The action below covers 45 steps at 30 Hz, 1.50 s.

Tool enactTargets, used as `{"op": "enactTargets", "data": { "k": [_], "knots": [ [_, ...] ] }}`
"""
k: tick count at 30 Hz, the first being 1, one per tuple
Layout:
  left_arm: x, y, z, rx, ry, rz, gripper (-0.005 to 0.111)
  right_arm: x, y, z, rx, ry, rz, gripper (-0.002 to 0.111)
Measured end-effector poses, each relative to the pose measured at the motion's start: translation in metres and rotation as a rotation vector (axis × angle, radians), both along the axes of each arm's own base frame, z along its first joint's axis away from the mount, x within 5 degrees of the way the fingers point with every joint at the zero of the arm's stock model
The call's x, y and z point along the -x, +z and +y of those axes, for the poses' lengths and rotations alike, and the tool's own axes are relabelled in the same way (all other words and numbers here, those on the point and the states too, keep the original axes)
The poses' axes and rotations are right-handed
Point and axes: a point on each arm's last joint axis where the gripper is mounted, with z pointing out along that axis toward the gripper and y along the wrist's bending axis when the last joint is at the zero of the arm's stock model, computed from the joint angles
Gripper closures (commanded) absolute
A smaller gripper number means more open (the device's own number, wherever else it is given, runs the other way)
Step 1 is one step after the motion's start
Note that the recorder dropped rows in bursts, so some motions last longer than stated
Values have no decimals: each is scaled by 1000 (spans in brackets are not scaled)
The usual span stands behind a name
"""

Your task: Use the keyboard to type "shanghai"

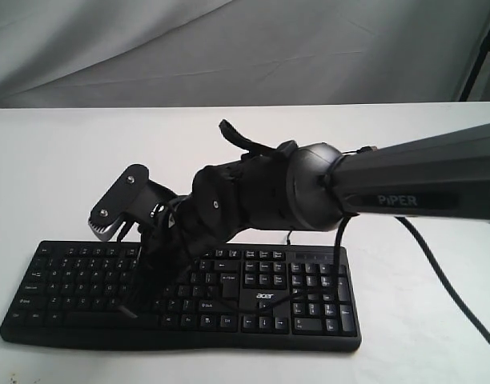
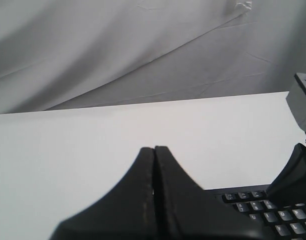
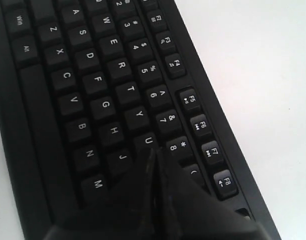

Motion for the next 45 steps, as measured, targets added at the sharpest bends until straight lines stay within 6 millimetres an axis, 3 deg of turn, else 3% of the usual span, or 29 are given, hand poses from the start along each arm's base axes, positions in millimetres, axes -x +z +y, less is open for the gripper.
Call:
{"op": "enactTargets", "data": {
  "k": [19, 40, 45],
  "knots": [
    [0, 0, 0, 0, 0, 0, 107, -3, -18, 1, 17, -14, 5, 108],
    [0, 0, 0, 0, 0, 0, 107, -4, -17, 2, 21, 13, -15, 108],
    [0, 0, 0, 0, 0, 0, 107, -5, -9, 7, 16, 28, -13, 108]
  ]
}}
